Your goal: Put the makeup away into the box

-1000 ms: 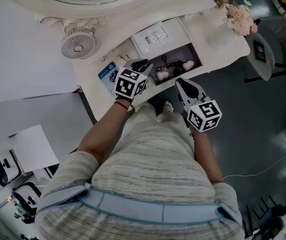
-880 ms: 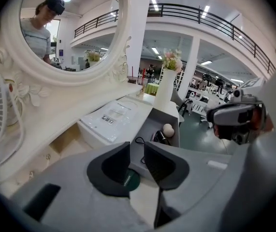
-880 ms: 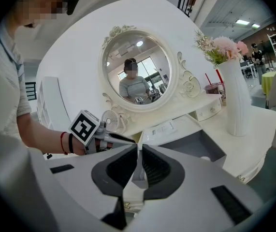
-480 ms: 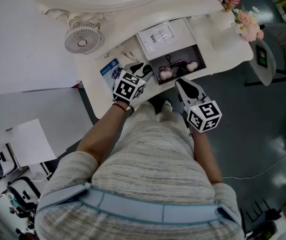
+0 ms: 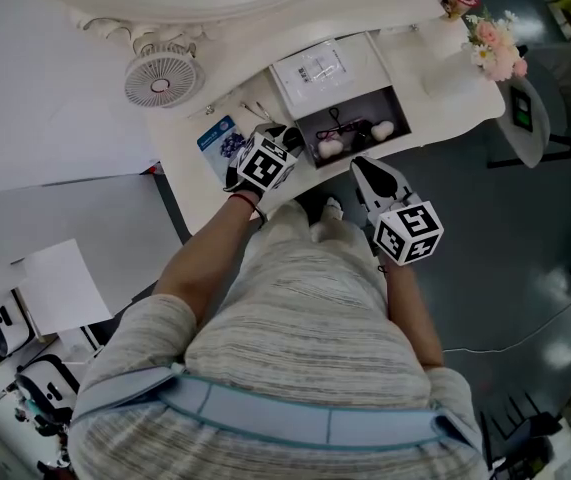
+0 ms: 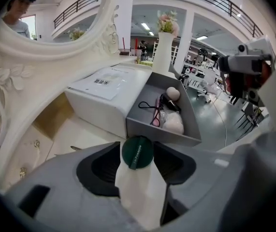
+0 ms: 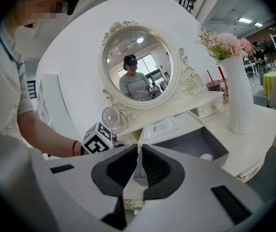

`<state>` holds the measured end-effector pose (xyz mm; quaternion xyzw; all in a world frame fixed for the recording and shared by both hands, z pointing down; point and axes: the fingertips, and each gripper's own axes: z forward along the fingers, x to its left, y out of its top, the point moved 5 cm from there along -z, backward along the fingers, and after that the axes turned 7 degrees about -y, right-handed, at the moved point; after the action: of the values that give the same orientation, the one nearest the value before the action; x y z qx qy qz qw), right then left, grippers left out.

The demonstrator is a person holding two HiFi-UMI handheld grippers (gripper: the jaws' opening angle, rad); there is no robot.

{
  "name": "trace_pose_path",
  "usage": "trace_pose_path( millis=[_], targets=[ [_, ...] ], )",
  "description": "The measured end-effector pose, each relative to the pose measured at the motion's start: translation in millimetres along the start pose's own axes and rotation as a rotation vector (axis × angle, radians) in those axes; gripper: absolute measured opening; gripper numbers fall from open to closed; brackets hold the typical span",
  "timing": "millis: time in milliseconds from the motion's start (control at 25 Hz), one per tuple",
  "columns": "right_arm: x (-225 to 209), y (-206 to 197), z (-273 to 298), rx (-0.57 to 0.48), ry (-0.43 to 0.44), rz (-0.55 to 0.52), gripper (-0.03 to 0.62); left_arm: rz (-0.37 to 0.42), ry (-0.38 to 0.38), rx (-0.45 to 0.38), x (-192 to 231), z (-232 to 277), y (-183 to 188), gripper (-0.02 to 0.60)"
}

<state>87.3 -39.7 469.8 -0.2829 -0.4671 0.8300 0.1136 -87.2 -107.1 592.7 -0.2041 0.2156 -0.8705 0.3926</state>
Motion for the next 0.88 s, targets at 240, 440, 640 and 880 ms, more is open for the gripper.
trace_pose_path(
  millis=[240,440,640,880],
  targets=[
    [-4,-1,-1,0.001,-0.011,0.006,0.011,0.032,-0.003,0.052,-1,14,1,0.21],
    [-4,0,0,0.002,-0.011,0.007,0.011,0.045,0.009,0.096,2,22,-1,0.21],
    [-5,1,1,0.002,-0.011,0.01,0.011,0.039,0.007,0.102,2,23,-1,0.207],
    [-8,1,2,-0.001,-0.013,0.012,0.011,0.039,0.008,0.105,1,24,-1,0.19]
  ],
)
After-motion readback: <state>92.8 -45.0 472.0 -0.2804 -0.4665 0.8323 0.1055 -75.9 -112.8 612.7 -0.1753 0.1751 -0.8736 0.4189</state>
